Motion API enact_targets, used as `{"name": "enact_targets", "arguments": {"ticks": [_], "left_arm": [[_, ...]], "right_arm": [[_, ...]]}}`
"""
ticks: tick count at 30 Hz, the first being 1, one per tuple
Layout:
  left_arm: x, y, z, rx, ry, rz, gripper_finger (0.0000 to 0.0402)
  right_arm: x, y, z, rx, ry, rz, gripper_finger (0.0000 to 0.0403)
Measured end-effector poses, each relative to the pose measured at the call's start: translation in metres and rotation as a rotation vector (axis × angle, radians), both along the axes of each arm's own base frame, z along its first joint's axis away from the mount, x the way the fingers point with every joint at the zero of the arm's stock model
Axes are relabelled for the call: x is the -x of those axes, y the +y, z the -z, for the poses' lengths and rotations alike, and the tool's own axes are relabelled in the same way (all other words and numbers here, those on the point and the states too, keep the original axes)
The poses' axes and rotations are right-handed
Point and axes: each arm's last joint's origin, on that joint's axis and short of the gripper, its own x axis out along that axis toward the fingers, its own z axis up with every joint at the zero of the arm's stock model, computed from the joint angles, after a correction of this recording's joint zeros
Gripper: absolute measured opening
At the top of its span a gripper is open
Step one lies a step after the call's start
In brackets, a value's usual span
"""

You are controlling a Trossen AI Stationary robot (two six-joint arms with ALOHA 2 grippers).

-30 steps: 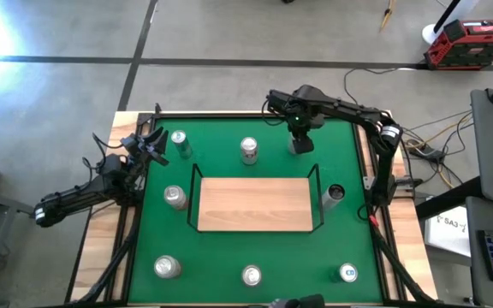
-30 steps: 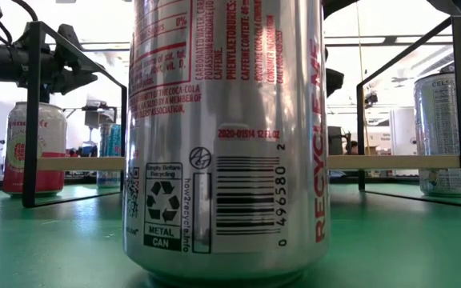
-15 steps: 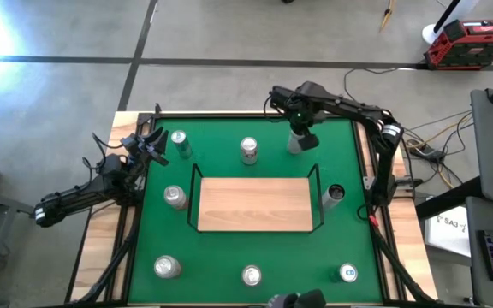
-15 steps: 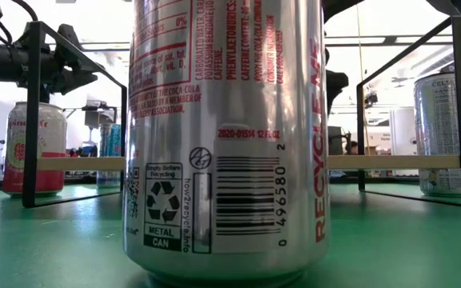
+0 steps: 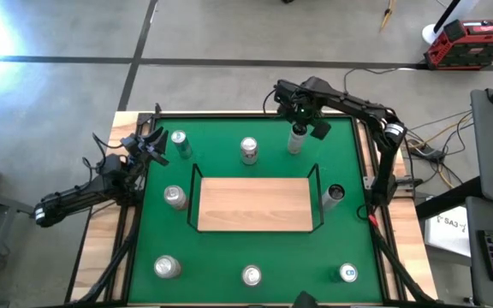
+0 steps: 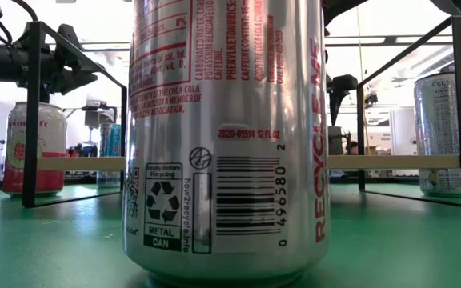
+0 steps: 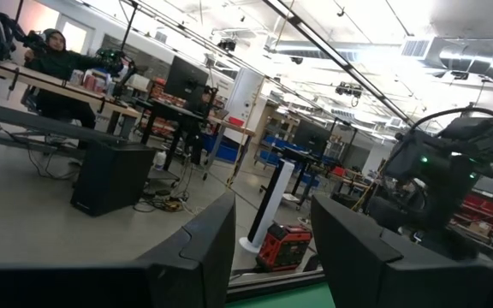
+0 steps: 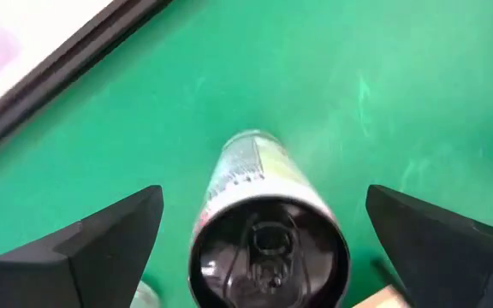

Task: Place canned beverage on shelf
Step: Put the top white-yellow soda can on the shelf

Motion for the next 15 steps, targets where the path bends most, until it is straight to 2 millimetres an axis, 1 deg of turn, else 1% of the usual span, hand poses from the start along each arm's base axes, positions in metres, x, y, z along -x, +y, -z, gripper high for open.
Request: {"name": "enact_targets", "arguments": {"ticks": [5,9,15], "left_arm": [[0.0000,0.0000,0.0000,0.000,0.000,0.000,0.0137],[0.0000,0.0000,-0.0001,0.000,0.000,0.000,0.0137],[0.0000,0.0000,-0.0001,0.000,0.000,0.000,0.0137]], "right_arm": [[0.0026,-0.0058,-0.0003,-0.010,0.013,-0.280,0.0400],[0.0040,-0.0083,-0.0003,-0.049,-0.014,-0.510,0.0400],[0.0027,-0.0114,-0.0006,-0.027,-0.026,-0.729,0.0400]]}}
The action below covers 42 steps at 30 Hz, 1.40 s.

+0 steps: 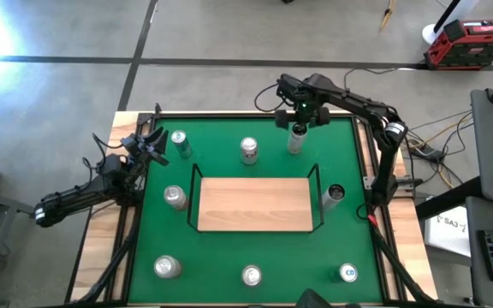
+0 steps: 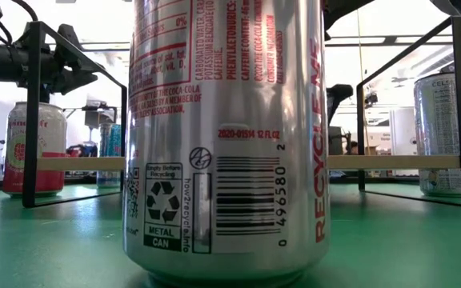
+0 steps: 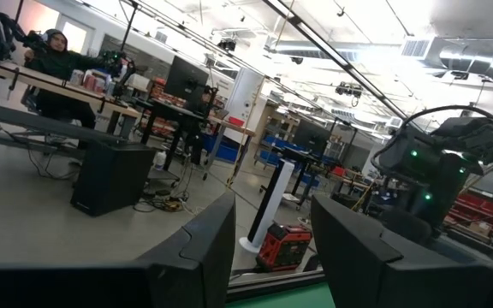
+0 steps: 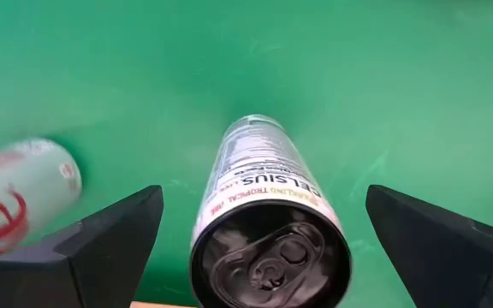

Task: Place canned beverage on shelf
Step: Put the top white-yellow soda can on the shelf

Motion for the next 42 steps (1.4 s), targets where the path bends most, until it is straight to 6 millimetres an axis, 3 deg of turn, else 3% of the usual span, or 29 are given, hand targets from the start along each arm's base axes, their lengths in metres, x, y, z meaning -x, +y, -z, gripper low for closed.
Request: {"name": "enact_targets", "arguments": {"ticks": [5,18,23,28,35,42], "left_arm": [[0.000,0.000,0.000,0.000,0.001,0.000,0.0137],[0.000,0.000,0.000,0.000,0.000,0.000,0.0137],[0.000,0.000,0.000,0.001,0.000,0.000,0.0137],[0.000,0.000,0.000,0.000,0.000,0.000,0.0137],[0.000,0.000,0.000,0.000,0.000,0.000,0.0137],[0.000,0.000,0.000,0.000,0.000,0.000,0.0137]], "right_arm": [[0.000,0.000,0.000,0.009,0.007,-0.148,0.0400],[0.004,0.003,0.001,-0.022,0.047,-0.205,0.0394],[0.003,0.004,0.001,-0.034,0.030,-0.242,0.0346],[0.002,0.005,0.001,-0.037,0.025,-0.219,0.0254],[0.002,0.006,0.002,-0.067,0.016,-0.025,0.0243],[0.001,0.010,0.002,-0.122,0.011,0.401,0.0243]]}}
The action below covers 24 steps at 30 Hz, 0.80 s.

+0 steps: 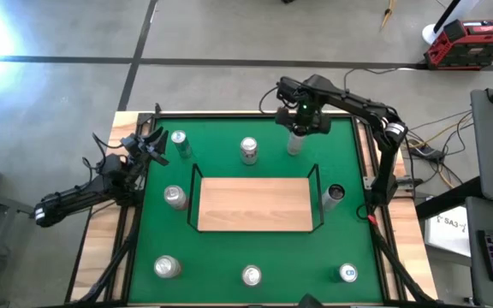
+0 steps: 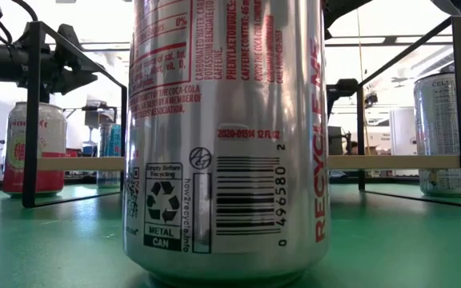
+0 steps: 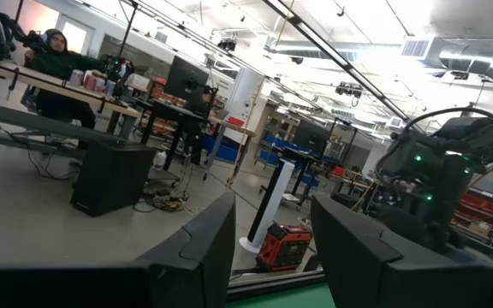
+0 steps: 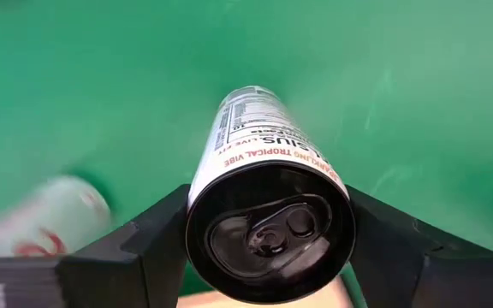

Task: Place canned beverage on shelf
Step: Put the top white-yellow soda can on the shelf

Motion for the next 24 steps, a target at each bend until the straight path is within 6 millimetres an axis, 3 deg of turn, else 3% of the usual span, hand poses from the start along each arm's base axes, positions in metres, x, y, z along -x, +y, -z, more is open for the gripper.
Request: {"name": "enact_targets", "arguments": {"ticks": [10,19,24], "left_arm": [[0.0000,0.0000,0.0001,0.000,0.000,0.000,0.0137],[0.0000,0.0000,0.0001,0.000,0.000,0.000,0.0137],[0.0000,0.0000,0.0001,0.000,0.000,0.000,0.0137]], "right_arm": [[-0.0061,0.0102,0.0001,-0.049,0.020,0.575,0.0243],[-0.0076,0.0088,0.0001,-0.054,0.003,0.783,0.0243],[-0.0097,0.0074,0.0003,-0.045,-0.023,0.739,0.0243]]}}
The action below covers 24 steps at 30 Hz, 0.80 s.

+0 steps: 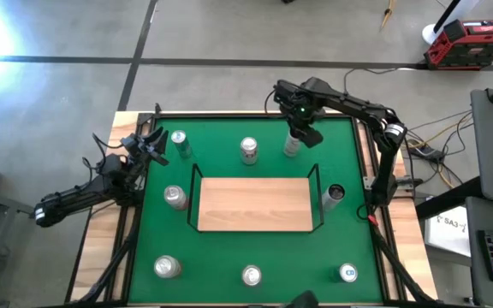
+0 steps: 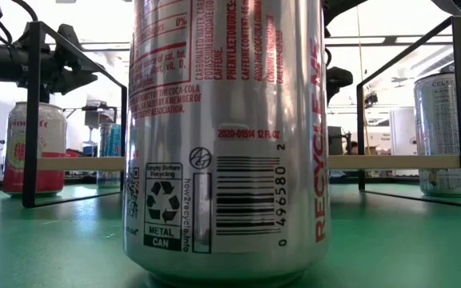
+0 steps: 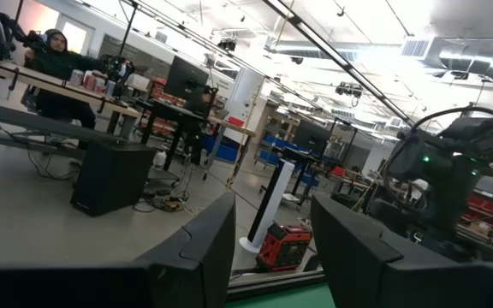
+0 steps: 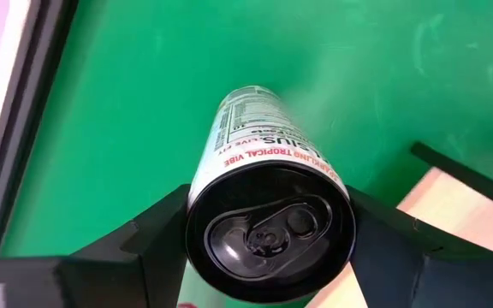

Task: Place canned beverage on shelf
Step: Put the top white-yellow soda can on the shelf

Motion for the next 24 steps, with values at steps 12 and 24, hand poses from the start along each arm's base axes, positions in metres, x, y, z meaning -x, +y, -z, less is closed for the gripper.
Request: {"name": "enact_targets", "arguments": {"ticks": [12,24], "left_arm": [[0.000,0.000,0.000,0.000,-0.001,0.000,0.0137],[0.000,0.000,0.000,0.000,0.000,0.000,0.0137]], "right_arm": [[-0.007,0.001,0.000,0.046,-0.042,-0.162,0.0357],[-0.012,-0.002,-0.001,0.153,-0.047,-0.470,0.0363]]}}
